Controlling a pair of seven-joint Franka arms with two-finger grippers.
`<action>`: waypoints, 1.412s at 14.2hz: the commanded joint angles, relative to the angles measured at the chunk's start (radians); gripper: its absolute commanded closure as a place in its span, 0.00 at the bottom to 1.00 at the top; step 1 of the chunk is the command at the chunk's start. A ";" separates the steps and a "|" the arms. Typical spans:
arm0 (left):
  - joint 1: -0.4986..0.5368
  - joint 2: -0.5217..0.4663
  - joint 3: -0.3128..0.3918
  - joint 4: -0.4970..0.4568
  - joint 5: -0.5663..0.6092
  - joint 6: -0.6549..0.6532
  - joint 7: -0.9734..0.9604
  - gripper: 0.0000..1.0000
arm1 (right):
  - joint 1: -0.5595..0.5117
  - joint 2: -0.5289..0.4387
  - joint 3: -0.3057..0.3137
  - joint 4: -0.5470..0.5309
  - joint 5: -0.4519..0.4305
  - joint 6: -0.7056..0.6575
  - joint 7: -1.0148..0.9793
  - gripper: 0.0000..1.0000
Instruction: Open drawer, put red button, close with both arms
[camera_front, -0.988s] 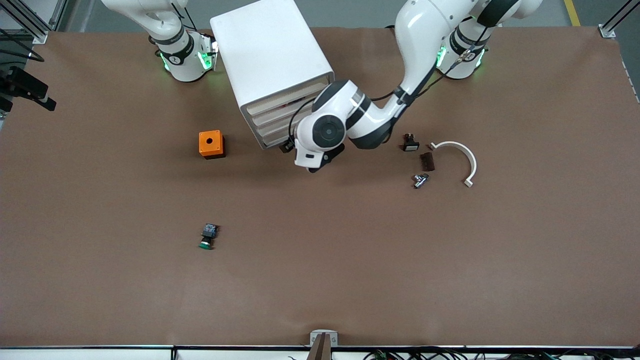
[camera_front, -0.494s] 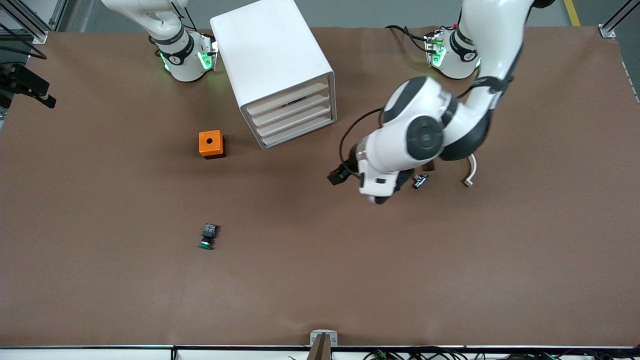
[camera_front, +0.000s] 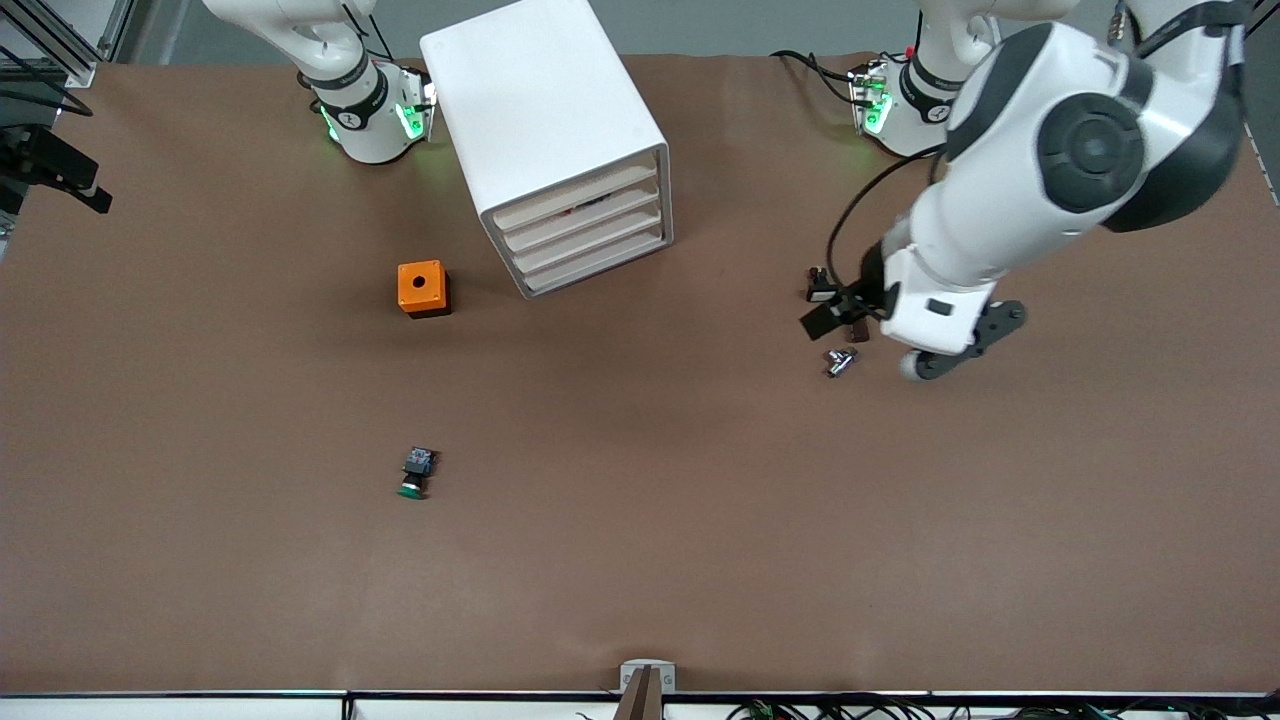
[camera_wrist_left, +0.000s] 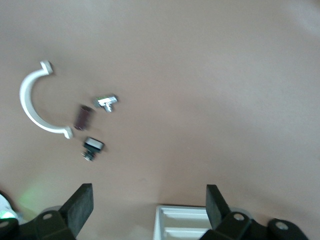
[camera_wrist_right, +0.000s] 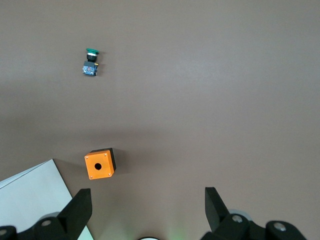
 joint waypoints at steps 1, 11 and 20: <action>0.067 -0.031 -0.006 -0.029 0.042 -0.024 0.109 0.01 | -0.020 -0.016 0.016 0.006 -0.014 -0.023 0.010 0.00; 0.210 -0.095 0.016 -0.061 0.118 -0.124 0.516 0.01 | -0.012 -0.015 0.016 0.008 -0.009 -0.030 0.010 0.00; 0.147 -0.336 0.254 -0.323 0.105 -0.103 0.844 0.01 | -0.012 -0.015 0.018 0.002 -0.008 -0.040 0.008 0.00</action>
